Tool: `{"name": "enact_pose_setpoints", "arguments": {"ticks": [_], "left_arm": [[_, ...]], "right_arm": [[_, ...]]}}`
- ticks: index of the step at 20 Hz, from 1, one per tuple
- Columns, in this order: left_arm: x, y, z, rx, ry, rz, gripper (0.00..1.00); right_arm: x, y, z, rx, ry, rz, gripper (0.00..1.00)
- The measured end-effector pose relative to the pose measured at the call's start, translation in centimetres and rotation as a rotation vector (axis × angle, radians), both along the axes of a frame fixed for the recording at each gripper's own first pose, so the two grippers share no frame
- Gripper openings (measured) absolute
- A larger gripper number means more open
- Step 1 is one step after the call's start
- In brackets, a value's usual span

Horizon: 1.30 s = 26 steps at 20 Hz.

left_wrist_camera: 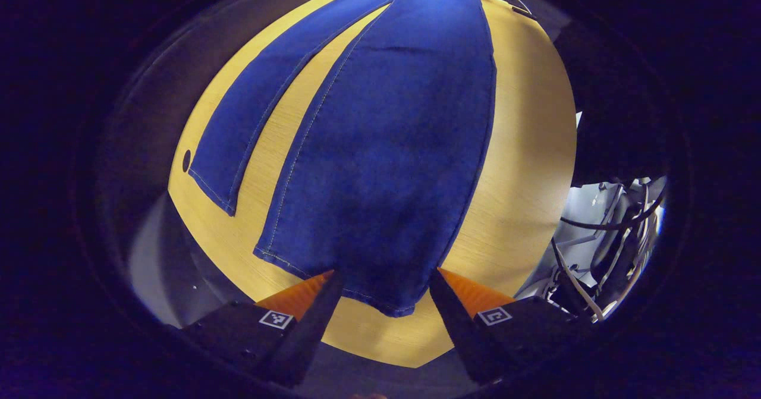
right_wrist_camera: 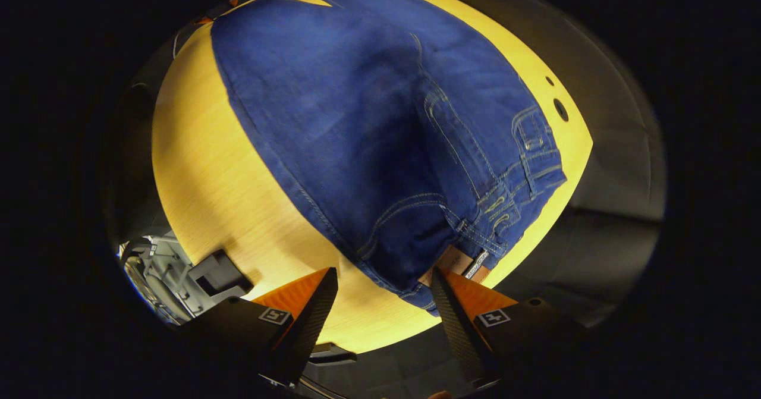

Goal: Grasp the waist and the cuffs of the jeans and fold them to make the two legs overlap; first hold the waist and fold one-third of the jeans toward the cuffs, then hold the cuffs and fold the remaining one-third in the same direction to finish folding.

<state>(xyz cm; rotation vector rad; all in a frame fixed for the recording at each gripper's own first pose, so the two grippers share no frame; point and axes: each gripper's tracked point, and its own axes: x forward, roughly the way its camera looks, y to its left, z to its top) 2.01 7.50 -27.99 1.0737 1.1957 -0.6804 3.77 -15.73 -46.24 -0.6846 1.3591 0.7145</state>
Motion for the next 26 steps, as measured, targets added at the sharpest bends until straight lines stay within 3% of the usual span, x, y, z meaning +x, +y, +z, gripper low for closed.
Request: {"name": "enact_pose_setpoints", "arguments": {"ticks": [5,6,9,10,11,12,13,14,20,24,26], "left_arm": [[-0.8,-0.3,-2.5,-0.014,0.087,-0.022,0.94],[-1.1,-0.1,-2.6,-0.021,0.114,0.007,0.91],[-0.5,0.2,-2.9,-0.071,0.15,0.108,0.82],[-0.1,0.2,-2.6,-0.066,0.153,0.125,0.72],[0.5,0.2,-2.5,-0.072,0.15,0.134,0.64],[1.2,0.1,-2.4,-0.073,0.137,0.16,0.46],[1.3,-0.2,-2.4,-0.091,0.133,0.174,0.27],[1.3,-0.2,-2.1,-0.09,0.147,0.2,0.07],[2.3,-1.2,2.3,-0.24,0.141,0.305,0.05],[6.7,-1.5,7.0,-0.317,-0.007,0.363,0.06],[9.9,-1.5,9.5,-0.378,-0.075,0.459,0.06]], "right_arm": [[-0.3,-0.2,-1.0,-0.024,0.058,-0.009,0.93],[-0.3,-0.3,-1.3,-0.028,0.068,-0.029,0.99],[0.7,-0.6,-1.6,-0.046,0.079,-0.118,0.53],[1.0,-0.3,-1.5,-0.033,0.076,-0.144,0.53],[1.0,-0.3,-1.6,-0.035,0.069,-0.17,0.36],[0.9,-0.3,-1.3,-0.039,0.075,-0.187,0.19],[1.6,-0.1,-1.2,-0.013,0.054,-0.221,0.18],[1.2,-0.1,-1.1,-0.012,0.063,-0.263,0.08],[3.1,0.2,3.8,0.135,-0.031,-0.494,0.08],[7.6,0.9,9.4,0.283,-0.167,-0.668,0.08],[10.0,0.9,11.7,0.313,-0.238,-0.703,0.08]]}}
